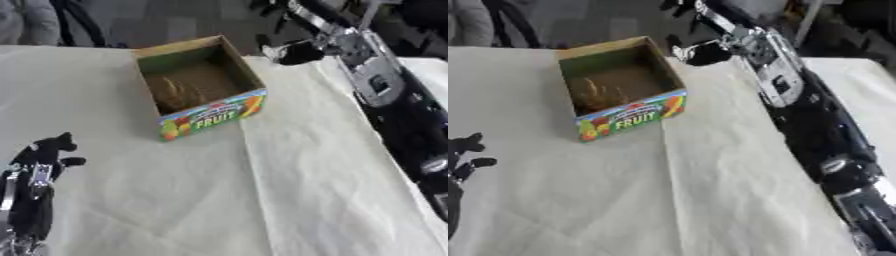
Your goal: Pick up objects on the table and place them in the box.
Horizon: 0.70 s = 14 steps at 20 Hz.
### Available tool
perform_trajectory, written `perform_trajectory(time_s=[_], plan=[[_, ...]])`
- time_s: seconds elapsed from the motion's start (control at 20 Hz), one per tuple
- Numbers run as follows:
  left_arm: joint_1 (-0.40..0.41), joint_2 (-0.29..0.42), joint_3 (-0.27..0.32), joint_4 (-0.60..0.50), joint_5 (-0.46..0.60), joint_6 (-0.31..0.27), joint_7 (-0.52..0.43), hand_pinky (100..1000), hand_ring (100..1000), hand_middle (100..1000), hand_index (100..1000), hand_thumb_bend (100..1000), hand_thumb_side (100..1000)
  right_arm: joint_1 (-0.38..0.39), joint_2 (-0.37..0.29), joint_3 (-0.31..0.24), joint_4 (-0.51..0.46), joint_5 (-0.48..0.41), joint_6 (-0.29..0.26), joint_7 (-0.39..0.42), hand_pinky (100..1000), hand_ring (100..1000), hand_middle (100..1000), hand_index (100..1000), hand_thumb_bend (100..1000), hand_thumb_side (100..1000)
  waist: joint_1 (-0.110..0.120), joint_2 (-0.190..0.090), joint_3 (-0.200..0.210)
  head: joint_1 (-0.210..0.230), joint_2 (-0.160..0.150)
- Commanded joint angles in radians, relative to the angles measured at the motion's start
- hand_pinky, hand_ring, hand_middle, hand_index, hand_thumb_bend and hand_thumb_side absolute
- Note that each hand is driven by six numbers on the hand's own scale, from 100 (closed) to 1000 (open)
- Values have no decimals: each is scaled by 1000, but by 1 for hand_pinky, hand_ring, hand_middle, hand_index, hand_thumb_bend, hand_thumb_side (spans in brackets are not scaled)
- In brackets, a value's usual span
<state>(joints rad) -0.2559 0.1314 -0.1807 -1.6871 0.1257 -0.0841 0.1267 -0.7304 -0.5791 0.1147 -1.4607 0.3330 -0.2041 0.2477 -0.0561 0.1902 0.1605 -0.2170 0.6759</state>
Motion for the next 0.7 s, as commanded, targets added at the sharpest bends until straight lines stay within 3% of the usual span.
perform_trajectory(time_s=[0.05, 0.25, 0.7], plan=[[-3, 21, 22, -12, -10, -3, 19, 615, 879, 532, 626, 577, 655, 68, -53, -43, -150, -142, 25, -54, 564, 829, 871, 901, 100, 334, 7, -15, -17, 25, 5], [8, 22, 36, -11, -11, -6, 35, 615, 879, 532, 626, 577, 659, 216, -28, -99, -264, -222, 57, -72, 562, 835, 871, 910, 100, 417, 16, -10, -55, 45, 1], [16, 27, 44, -10, -11, -7, 47, 615, 881, 531, 626, 572, 666, 423, 69, -177, -362, -197, 93, -107, 553, 824, 855, 895, 100, 543, 28, 5, -97, 72, 7]])
